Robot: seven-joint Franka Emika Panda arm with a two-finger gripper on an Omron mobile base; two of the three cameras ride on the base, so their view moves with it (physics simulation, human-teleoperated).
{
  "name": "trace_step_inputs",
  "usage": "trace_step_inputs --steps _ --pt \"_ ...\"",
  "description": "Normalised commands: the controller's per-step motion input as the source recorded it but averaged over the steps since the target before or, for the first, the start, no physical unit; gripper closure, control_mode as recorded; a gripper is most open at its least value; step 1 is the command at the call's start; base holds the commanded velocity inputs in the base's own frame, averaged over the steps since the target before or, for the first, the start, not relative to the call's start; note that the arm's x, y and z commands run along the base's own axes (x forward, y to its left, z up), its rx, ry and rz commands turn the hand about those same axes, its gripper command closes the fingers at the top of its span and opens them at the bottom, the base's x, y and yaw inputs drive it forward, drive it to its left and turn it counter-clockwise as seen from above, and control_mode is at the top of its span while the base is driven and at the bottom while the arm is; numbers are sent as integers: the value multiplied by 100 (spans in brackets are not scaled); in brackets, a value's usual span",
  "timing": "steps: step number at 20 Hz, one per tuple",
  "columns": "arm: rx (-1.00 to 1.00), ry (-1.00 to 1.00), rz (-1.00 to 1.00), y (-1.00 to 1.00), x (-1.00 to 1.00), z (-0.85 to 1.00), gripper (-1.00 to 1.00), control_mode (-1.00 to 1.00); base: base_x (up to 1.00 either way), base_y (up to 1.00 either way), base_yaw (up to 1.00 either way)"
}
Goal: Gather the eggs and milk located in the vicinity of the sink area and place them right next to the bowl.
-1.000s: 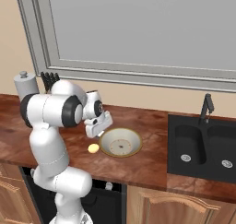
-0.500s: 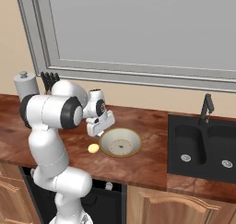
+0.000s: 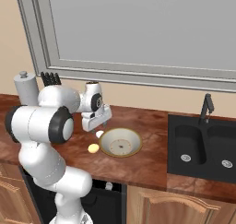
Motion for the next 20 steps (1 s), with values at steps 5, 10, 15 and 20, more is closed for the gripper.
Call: trace_step_inputs --steps 5,10,15,20 --pt "6 -16 0 0 -47 46 -100 -100 0 0 0" --pt "4 -17 9 -1 -69 39 -100 -100 0 0 0" --pt "0 -7 25 0 -87 7 -100 -100 0 0 0" --pt "0 -3 33 0 -80 17 -100 -100 0 0 0"
